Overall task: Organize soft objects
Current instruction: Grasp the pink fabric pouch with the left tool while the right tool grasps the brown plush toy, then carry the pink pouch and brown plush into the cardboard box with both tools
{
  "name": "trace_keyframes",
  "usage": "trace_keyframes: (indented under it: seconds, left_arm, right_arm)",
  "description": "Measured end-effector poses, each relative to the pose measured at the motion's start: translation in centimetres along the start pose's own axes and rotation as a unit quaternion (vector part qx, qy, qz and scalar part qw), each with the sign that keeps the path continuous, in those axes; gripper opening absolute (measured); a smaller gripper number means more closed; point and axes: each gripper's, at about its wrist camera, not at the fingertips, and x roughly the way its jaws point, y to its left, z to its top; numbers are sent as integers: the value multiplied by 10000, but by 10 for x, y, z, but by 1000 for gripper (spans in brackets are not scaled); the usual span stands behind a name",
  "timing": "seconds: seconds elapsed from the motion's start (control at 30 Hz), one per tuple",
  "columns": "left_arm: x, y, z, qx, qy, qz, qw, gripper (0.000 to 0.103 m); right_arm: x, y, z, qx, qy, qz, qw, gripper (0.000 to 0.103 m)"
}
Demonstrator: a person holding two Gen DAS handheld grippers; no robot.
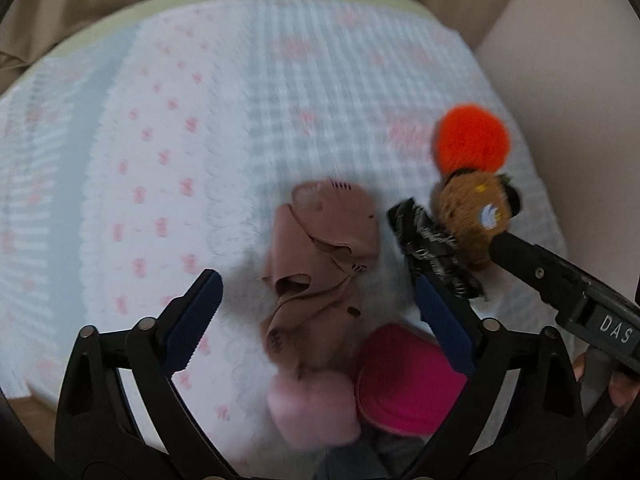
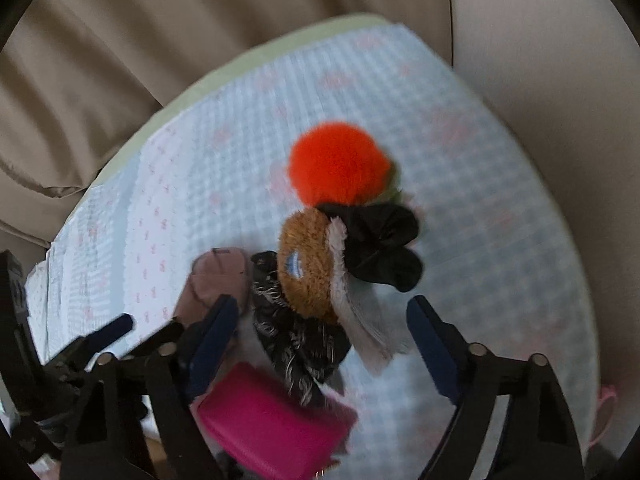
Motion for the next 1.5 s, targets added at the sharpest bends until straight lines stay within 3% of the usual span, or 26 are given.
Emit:
trace_keyframes:
  seconds: [0.1, 0.2, 0.27, 0.4, 0.73, 1.0, 1.27, 1.5]
  left_arm:
    - [28, -4, 0, 111, 192, 22, 9998, 93]
    - [47, -4, 0, 208, 294, 55, 9993, 80]
    - [54, -4, 1, 247, 355, 34, 9991, 63]
    - [67, -2, 2, 252, 551, -130, 9981, 46]
    - [48, -4, 2, 390, 268, -173, 9987, 24]
    - [18, -15, 9, 484, -37, -288, 9984, 20]
    - [28, -16, 1, 604, -55, -267, 9978, 14]
    - [5, -13, 4, 546, -304, -424, 9971, 13]
  right_arm:
    - [22, -5, 1, 144, 147, 149, 9997, 70]
    - [33, -6, 1, 260, 220, 302, 9990, 63]
    - [36, -9, 2, 401, 201, 449, 9980, 58]
    - [33, -15, 4, 593, 84, 549, 9967, 43]
    - [20, -11, 2, 488, -97, 488, 9976, 36]
    - [-16, 2, 1, 287, -418, 470, 9976, 35]
    - [-35, 5, -15, 294, -622, 515, 9963, 34]
    - [-49, 4, -23, 332, -751, 518, 9953, 34]
